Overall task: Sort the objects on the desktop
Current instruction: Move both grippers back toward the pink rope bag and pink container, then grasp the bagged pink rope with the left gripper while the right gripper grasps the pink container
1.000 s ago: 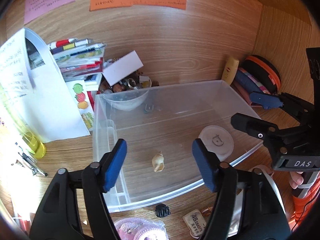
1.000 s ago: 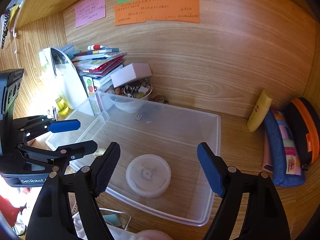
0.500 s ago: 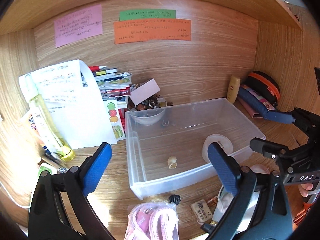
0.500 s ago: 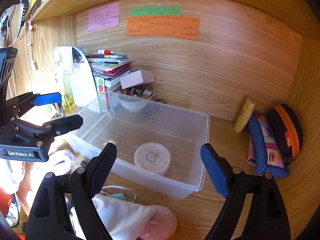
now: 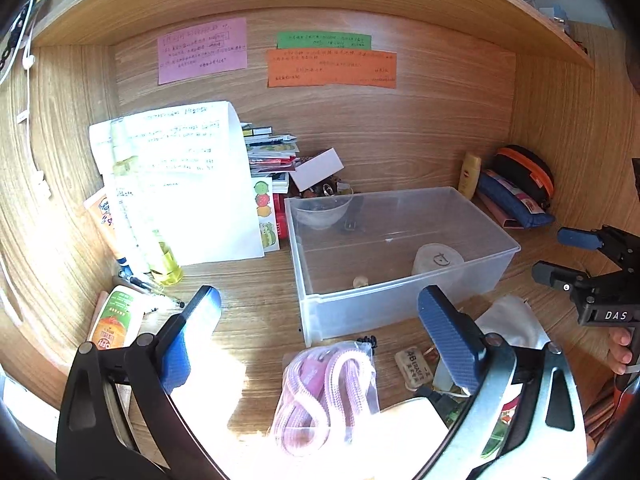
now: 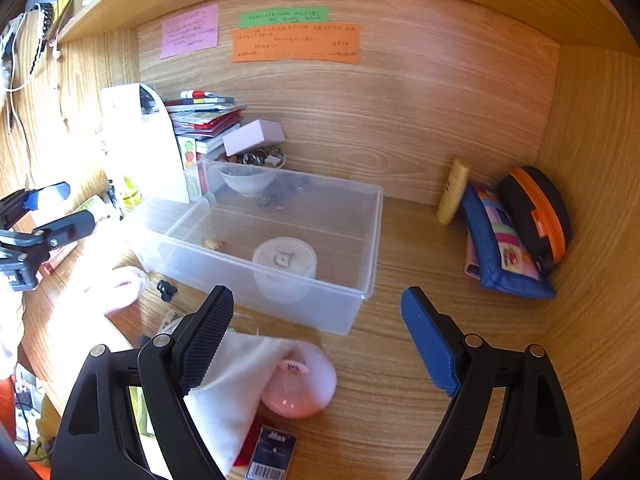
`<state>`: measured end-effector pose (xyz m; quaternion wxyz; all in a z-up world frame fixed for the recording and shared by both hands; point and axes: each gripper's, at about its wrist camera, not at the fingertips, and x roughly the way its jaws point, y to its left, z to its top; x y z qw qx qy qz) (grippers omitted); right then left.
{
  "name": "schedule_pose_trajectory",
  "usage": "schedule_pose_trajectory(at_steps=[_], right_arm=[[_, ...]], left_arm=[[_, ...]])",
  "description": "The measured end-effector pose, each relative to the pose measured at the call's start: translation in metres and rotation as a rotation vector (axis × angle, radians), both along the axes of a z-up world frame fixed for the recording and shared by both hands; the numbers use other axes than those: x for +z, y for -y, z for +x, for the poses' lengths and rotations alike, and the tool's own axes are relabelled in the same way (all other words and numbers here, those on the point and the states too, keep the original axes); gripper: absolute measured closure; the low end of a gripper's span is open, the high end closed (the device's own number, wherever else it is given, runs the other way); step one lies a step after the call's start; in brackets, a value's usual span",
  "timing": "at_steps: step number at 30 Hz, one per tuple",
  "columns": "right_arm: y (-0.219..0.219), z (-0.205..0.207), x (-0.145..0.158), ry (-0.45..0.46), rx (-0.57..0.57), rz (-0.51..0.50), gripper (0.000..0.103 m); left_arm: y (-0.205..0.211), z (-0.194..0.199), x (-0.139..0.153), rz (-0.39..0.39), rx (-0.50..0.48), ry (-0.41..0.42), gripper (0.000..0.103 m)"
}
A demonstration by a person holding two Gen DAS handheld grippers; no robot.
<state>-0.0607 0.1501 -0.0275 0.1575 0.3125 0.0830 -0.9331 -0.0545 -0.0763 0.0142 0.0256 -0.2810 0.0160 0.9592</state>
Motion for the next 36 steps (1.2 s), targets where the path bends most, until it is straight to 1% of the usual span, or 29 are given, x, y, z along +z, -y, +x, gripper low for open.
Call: schedule_pose_trajectory(at_steps=[3,6,11,16,19,20,25,27,29,36], right_arm=[[-0.008,0.007,-0.003,0.008,-0.011,-0.014,0.019],[-0.015,0.016,-0.005,0.005,-0.021,-0.02,0.019],[-0.024,0.026,-0.016,0.027,-0.046,-0.004,0.019],[-0.036,0.033,-0.033,0.069,-0.07,0.009,0.019],[-0.042,0.036,-0.042,0.099,-0.067,0.002,0.019],[-0.043,0.037,-0.045,0.108,-0.063,0.002,0.019],[-0.04,0.036,-0.055,0.139,-0.019,0.009,0.019],[-0.037,0.034,-0.058,0.147,-0.001,0.019,0.019],[-0.035,0.029,-0.061,0.163,0.01,0.03,0.019],[-0.026,0.011,-0.067,0.204,0.064,0.06,0.019]], left_arm=[[0.008,0.007,-0.003,-0.001,0.021,0.007,0.002],[0.014,0.012,-0.009,0.003,0.034,0.031,0.002],[0.022,0.013,-0.031,0.029,0.02,0.111,0.002],[0.026,0.003,-0.055,0.109,-0.021,0.263,0.002],[0.026,-0.002,-0.066,0.152,-0.041,0.334,0.002],[0.028,-0.001,-0.067,0.168,-0.032,0.334,0.002],[0.038,-0.01,-0.075,0.264,-0.018,0.404,0.002],[0.04,-0.014,-0.078,0.287,-0.011,0.422,0.002],[0.039,-0.02,-0.08,0.29,-0.012,0.439,0.002],[0.028,-0.043,-0.089,0.222,-0.024,0.498,0.002]])
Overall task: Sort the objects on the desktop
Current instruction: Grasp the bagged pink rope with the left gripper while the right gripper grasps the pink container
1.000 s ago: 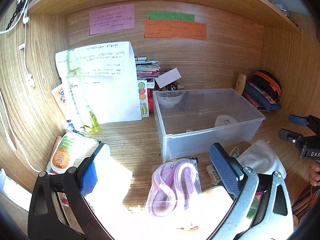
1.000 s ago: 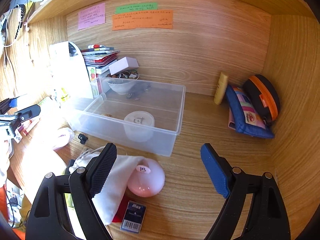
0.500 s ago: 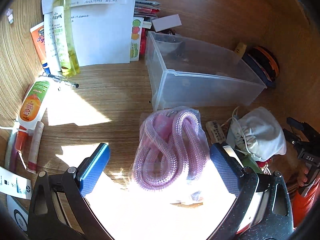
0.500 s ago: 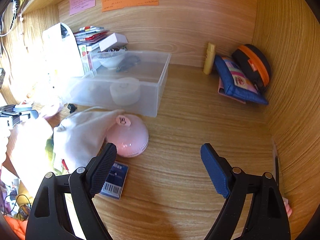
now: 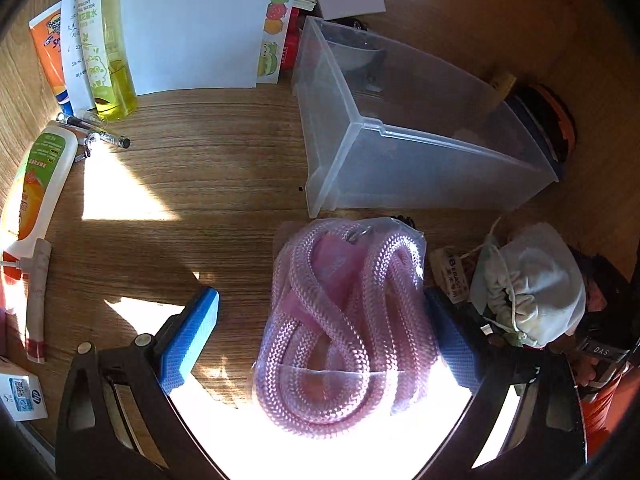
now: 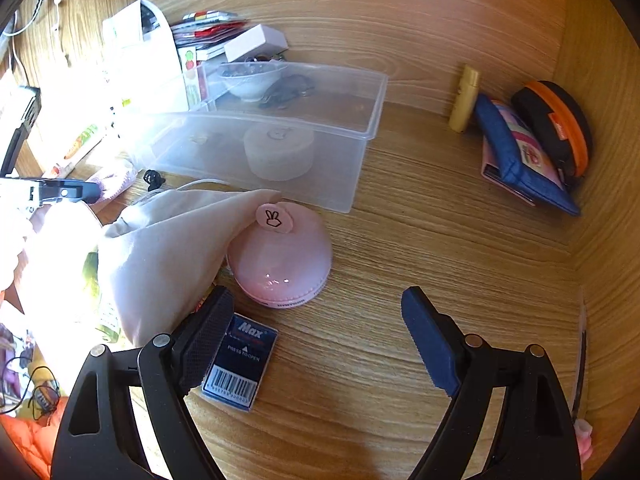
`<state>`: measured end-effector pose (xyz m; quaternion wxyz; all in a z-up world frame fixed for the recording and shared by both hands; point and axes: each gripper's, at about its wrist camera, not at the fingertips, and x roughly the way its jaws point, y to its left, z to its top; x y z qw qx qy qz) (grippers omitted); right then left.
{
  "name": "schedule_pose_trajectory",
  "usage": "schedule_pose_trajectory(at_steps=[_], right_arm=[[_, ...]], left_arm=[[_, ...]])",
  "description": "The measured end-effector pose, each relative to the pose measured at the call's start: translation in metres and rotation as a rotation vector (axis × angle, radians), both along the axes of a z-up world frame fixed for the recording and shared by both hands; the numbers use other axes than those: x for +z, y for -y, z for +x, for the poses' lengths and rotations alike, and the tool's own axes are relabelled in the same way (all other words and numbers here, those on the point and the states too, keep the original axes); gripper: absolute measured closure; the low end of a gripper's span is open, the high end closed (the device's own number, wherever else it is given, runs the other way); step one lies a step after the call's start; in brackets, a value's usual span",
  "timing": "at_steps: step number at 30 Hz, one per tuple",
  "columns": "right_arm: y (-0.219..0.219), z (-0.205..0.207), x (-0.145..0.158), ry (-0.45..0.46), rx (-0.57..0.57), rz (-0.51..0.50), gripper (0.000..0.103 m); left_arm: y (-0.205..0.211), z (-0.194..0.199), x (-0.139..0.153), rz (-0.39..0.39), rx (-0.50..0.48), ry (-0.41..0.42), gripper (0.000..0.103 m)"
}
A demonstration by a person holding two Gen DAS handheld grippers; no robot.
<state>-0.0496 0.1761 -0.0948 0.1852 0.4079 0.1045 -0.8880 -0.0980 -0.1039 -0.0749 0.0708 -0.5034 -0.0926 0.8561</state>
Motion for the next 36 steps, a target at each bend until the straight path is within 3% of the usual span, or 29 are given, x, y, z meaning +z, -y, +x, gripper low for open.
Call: schedule_pose_trajectory(at_steps=[11,13,18,20,23,31,36], right_arm=[[0.013,-0.028,-0.009,0.092,0.106,0.006,0.021],[0.015,-0.032,-0.012,0.106,0.113,0.009,0.026],[0.015,-0.037,-0.012,0.122,0.127,0.006,0.034],[0.014,-0.037,-0.011,0.118,0.13,0.006,0.038],[0.012,-0.037,-0.009,0.113,0.139,0.008,0.043],[0.001,-0.041,-0.004,0.115,0.125,0.0,0.043],[-0.003,-0.045,-0.002,0.112,0.134,-0.002,0.043]], left_arm=[[0.0,-0.01,-0.007,-0.105,0.002,-0.023,0.002],[0.002,-0.011,-0.007,-0.105,-0.005,-0.025,0.002],[0.01,-0.009,-0.005,-0.095,-0.031,-0.031,0.017],[0.013,-0.007,-0.004,-0.094,-0.04,-0.032,0.028],[0.017,-0.002,-0.001,-0.127,-0.042,-0.045,0.034],[0.02,0.007,0.014,-0.165,-0.052,-0.069,0.035],[0.015,0.009,0.007,-0.231,-0.077,-0.03,0.026]])
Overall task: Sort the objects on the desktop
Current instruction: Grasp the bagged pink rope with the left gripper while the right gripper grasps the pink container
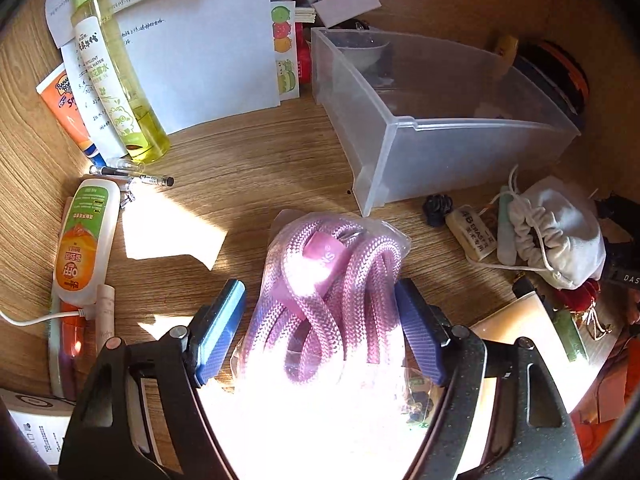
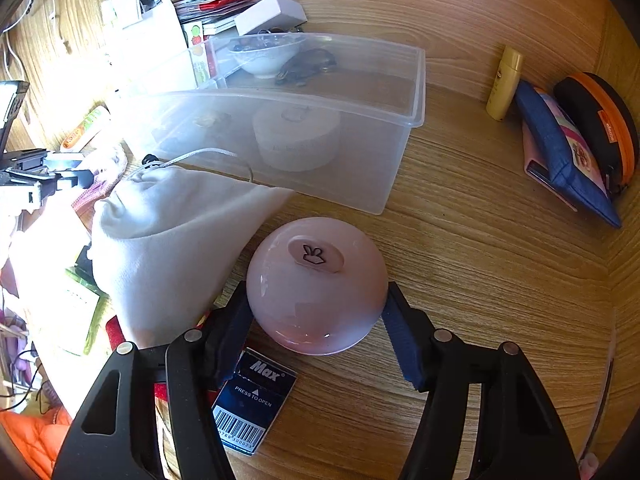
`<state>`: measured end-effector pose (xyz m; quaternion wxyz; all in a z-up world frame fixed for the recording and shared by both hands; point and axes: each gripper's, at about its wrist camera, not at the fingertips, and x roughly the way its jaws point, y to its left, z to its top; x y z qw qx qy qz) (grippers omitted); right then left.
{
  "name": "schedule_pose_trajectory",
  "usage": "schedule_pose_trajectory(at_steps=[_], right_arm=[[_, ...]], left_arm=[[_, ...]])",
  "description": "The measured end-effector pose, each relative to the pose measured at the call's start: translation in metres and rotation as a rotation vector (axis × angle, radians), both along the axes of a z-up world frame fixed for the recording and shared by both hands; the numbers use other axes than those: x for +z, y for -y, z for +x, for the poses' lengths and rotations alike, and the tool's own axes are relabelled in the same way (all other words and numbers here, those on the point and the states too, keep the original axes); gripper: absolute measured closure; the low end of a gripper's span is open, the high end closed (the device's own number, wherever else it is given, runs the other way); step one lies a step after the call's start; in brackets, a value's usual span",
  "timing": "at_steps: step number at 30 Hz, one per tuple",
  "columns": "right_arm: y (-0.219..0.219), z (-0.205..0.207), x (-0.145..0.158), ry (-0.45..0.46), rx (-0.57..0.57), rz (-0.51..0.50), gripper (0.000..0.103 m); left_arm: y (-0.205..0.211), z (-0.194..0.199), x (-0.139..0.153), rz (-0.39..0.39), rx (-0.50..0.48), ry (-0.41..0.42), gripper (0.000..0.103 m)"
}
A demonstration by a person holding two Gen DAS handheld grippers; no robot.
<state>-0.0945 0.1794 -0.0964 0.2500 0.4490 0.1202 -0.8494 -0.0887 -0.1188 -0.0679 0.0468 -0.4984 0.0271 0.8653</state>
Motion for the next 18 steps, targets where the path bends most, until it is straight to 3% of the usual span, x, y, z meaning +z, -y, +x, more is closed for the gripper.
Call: schedule_pose_trajectory(at_steps=[4,7,12,18], right_arm=[[-0.001,-0.003,0.001,-0.004,0.006,-0.004,0.043],[-0.003,-0.004,0.002,-0.003,0.007,-0.012,0.043],[-0.004,-0.008,0.005,0.001,0.005,-0.033,0.043],[-0.013,-0.003,0.016,-0.045,-0.024,-0.042,0.043]], left_arm=[[0.0,0.0,-0.013,-0.008,-0.01,0.05,0.023],[-0.001,0.0,-0.013,-0.012,-0.005,0.027,0.021],[-0.005,0.002,-0.009,-0.017,-0.001,-0.024,0.036],[-0.003,0.012,-0.006,-0.023,0.043,-0.081,0.039]])
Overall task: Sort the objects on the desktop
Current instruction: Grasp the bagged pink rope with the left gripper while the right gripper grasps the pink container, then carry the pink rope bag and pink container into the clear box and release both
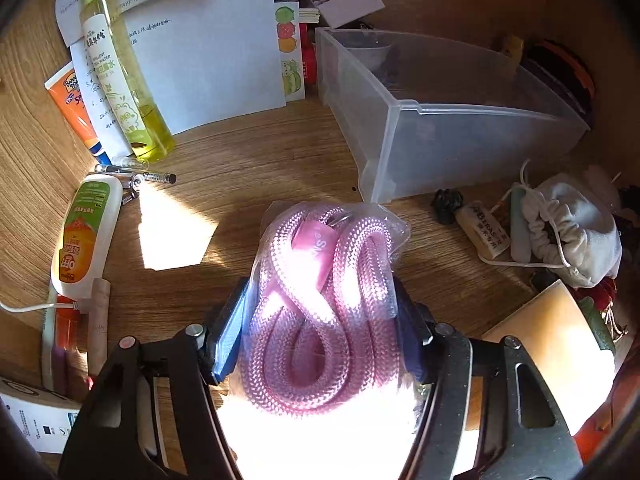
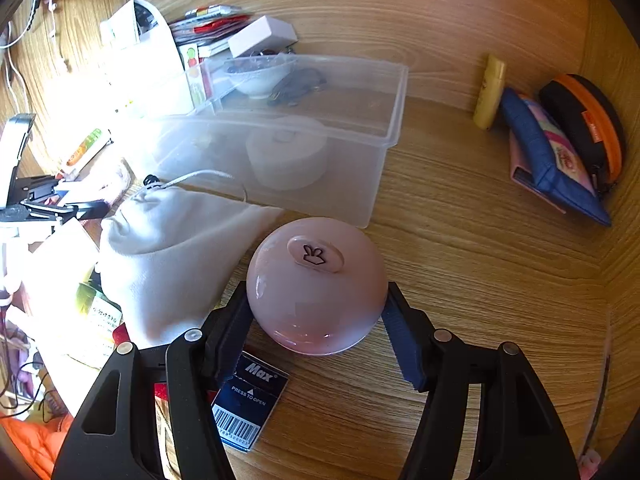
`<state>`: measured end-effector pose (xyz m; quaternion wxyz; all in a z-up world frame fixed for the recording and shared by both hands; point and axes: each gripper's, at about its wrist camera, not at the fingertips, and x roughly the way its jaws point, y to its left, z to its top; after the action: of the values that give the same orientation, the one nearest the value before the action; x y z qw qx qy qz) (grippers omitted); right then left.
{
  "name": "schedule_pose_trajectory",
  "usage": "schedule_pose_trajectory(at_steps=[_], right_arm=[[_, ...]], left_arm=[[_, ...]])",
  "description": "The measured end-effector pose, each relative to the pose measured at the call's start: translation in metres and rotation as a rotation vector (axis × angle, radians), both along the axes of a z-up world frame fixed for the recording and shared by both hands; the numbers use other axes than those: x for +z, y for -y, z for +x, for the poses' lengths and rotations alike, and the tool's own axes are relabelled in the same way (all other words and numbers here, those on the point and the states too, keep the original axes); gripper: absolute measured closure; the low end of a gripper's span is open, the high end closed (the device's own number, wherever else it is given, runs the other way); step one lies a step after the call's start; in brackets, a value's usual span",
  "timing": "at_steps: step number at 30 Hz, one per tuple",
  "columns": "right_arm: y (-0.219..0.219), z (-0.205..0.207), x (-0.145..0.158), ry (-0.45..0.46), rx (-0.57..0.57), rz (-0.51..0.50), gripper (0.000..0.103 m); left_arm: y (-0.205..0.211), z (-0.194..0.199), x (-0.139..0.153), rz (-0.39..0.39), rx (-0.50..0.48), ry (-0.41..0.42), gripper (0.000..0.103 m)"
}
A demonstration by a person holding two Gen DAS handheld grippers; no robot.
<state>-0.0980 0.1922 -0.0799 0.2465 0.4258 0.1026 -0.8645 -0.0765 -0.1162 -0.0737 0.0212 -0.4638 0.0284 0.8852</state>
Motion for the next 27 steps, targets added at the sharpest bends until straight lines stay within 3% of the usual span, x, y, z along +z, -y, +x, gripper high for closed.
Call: schedule_pose_trajectory(at_steps=[6,8,12,15,17,19,24,27], right_arm=[[-0.01,0.006,0.01,-0.044,-0.04,-0.001,0.043],[-0.012,0.006,0.013,-0.048,-0.048,-0.015,0.043],[-0.012,0.008,0.017,-0.062,-0.042,-0.007,0.043],[-0.009,0.009,0.017,-0.061,-0.034,-0.004,0.043],[-0.009,0.009,0.016,-0.055,-0.032,-0.003,0.043],[-0.009,0.009,0.015,-0.049,-0.029,-0.004,0.043],[-0.009,0.008,0.015,-0.044,-0.026,-0.016,0.043],[-0.011,0.004,0.018,-0.037,-0.028,-0.045,0.043]], left_arm=[[0.009,0.011,0.018,-0.005,0.06,-0.09,0.054],[0.009,0.01,0.02,-0.007,0.054,-0.088,0.059],[0.008,0.01,0.018,-0.006,0.033,-0.059,0.058],[0.008,0.009,0.014,0.0,0.031,-0.043,0.051],[0.009,0.009,0.013,-0.028,0.043,-0.042,0.034],[0.012,0.007,0.009,-0.043,0.043,-0.03,0.027],[0.02,-0.004,-0.007,0.012,0.029,0.047,0.025],[0.021,-0.008,-0.01,0.026,0.018,0.034,0.023]])
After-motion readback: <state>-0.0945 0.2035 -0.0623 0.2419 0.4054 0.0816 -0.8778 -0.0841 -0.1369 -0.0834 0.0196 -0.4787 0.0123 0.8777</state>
